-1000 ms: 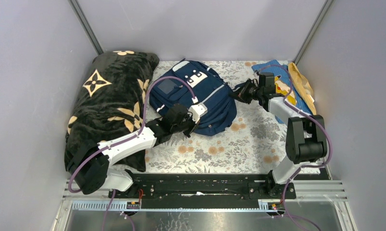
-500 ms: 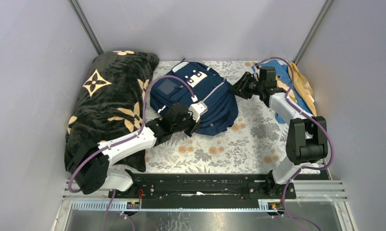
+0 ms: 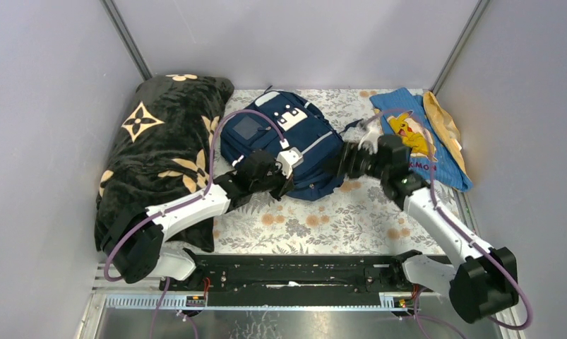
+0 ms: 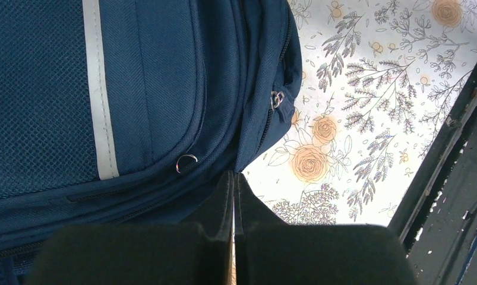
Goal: Pack the student bag
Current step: Zip the student bag at the center of the board.
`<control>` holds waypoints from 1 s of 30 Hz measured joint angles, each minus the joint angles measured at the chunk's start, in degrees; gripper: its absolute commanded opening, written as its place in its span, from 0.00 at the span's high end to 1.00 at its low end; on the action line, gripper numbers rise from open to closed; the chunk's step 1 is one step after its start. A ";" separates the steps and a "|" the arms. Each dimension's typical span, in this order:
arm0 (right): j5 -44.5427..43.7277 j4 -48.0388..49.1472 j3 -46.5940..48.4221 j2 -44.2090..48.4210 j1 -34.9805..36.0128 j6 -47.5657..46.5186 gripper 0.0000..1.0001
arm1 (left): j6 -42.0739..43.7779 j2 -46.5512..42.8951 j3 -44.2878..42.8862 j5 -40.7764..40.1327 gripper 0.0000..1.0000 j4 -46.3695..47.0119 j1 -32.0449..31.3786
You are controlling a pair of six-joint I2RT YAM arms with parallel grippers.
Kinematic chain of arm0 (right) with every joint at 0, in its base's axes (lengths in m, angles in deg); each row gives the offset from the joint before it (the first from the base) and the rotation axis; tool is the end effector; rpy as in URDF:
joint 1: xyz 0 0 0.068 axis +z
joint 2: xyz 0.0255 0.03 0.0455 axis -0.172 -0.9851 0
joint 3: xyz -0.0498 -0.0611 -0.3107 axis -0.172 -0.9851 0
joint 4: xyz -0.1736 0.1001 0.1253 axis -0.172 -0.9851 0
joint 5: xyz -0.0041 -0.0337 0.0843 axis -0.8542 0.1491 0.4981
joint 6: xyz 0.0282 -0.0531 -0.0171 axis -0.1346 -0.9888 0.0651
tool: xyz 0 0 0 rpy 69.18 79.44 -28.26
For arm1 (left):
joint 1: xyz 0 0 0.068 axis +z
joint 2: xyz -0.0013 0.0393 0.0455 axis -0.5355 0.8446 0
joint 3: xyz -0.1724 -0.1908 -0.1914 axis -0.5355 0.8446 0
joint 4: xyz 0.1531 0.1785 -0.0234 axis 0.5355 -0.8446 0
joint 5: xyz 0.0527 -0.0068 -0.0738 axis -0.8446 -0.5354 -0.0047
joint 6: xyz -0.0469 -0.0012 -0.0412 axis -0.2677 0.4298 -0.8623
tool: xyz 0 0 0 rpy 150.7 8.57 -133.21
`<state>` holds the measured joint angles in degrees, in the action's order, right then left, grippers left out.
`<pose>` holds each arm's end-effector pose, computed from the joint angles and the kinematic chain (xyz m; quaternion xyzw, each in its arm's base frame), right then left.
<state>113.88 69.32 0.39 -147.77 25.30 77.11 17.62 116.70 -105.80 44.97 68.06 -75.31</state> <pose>0.2092 0.0810 0.3571 -0.0636 0.7948 0.3896 0.4610 0.1952 -0.1981 0.2908 0.3821 0.7839 -0.2741 0.4053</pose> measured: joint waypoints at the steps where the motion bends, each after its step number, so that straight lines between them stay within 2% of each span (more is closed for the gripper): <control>1: 0.66 1.60 -3.63 1.33 2.78 0.15 0.26 | -0.11 0.00 0.00 0.46 1.00 0.02 0.31; 4: 3.76 4.72 -11.61 1.16 7.48 1.81 0.24 | -0.66 0.00 0.00 1.57 1.00 0.28 1.07; 8: 6.25 9.88 -17.68 -2.51 8.20 6.21 0.23 | -1.77 0.02 0.00 2.36 1.00 0.81 1.66; 14: 7.80 18.16 -18.32 -8.52 11.15 9.97 0.23 | -2.71 0.37 0.00 2.67 1.00 1.20 1.92; 25: 6.80 29.46 -19.30 -15.10 11.72 14.14 0.22 | -3.37 0.42 0.39 3.37 1.00 2.01 2.25; 30: 6.40 33.31 -20.63 -15.28 11.74 16.48 0.39 | -3.61 0.42 0.55 4.04 1.00 2.21 2.51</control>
<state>120.28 102.63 -20.24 -163.05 37.04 93.59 14.02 117.12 -105.25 49.01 70.26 -72.80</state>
